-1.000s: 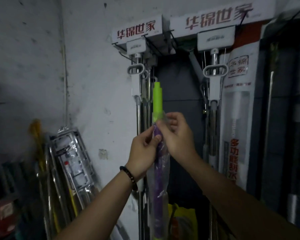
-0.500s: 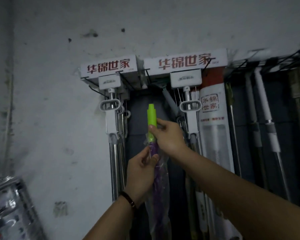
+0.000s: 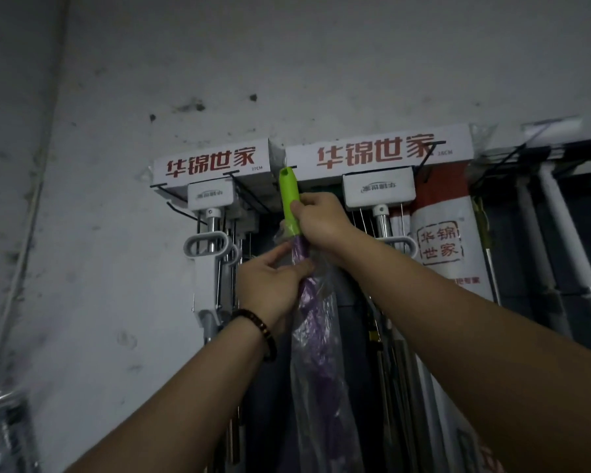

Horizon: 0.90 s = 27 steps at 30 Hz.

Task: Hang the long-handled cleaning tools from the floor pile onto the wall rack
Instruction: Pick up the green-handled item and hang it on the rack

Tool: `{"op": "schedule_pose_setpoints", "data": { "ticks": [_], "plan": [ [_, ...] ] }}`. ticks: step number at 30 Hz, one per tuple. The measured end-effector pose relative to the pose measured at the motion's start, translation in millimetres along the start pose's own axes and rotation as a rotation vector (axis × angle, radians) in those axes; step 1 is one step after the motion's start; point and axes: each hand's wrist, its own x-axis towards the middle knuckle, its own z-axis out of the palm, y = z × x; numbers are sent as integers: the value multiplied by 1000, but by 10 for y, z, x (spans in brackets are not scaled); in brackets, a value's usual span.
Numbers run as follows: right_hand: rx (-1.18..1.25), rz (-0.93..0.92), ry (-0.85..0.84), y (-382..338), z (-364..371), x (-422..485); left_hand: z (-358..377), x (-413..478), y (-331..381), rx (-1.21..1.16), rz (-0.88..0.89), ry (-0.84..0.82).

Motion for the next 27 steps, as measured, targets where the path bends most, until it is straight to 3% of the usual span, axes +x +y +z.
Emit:
{"op": "schedule_pose_setpoints", "data": {
  "ticks": [15,27],
  "plan": [
    [139,54,-17,485,42,394,261,550,-499,285,75,200],
    [38,10,27,644,80,421,347,531,-683,429,190,284]
  ]
}}
